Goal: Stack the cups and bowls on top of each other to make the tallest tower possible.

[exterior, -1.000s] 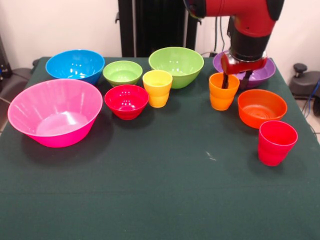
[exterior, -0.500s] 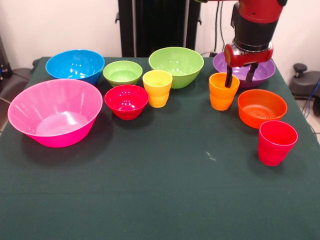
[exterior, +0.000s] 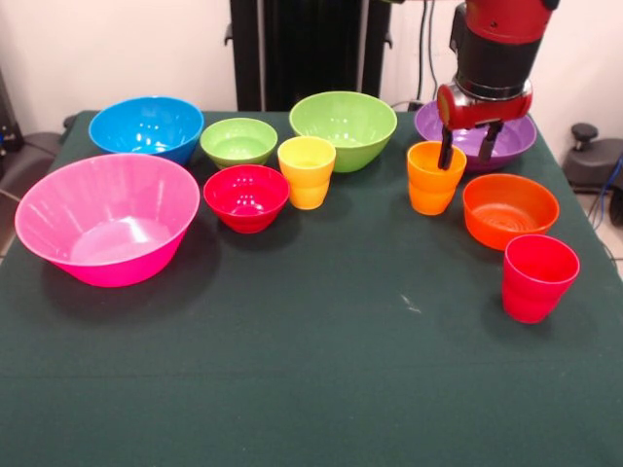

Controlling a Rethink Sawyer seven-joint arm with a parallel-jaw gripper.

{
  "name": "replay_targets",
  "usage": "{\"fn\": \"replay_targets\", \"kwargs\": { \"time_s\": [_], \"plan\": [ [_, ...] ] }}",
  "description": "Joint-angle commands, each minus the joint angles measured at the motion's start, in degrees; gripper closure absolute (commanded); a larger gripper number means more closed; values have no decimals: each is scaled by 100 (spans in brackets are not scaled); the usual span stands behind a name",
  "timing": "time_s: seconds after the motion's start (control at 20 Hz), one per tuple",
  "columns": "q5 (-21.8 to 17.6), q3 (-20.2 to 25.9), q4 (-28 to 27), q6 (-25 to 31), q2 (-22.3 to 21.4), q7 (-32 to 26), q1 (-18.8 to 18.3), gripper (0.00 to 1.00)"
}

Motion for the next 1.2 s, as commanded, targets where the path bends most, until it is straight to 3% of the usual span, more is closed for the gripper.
{"fn": "replay_targets", "kwargs": {
  "time_s": [0.05, 0.5, 0.85, 1.2],
  "plan": [
    [-39, 184, -10, 226, 237, 660, -78, 0],
    [152, 271, 50, 873, -292, 647, -62, 0],
    [151, 275, -9, 1111, -441, 633, -76, 0],
    [23, 193, -299, 654, -159, 755, 15, 0]
  ]
}}
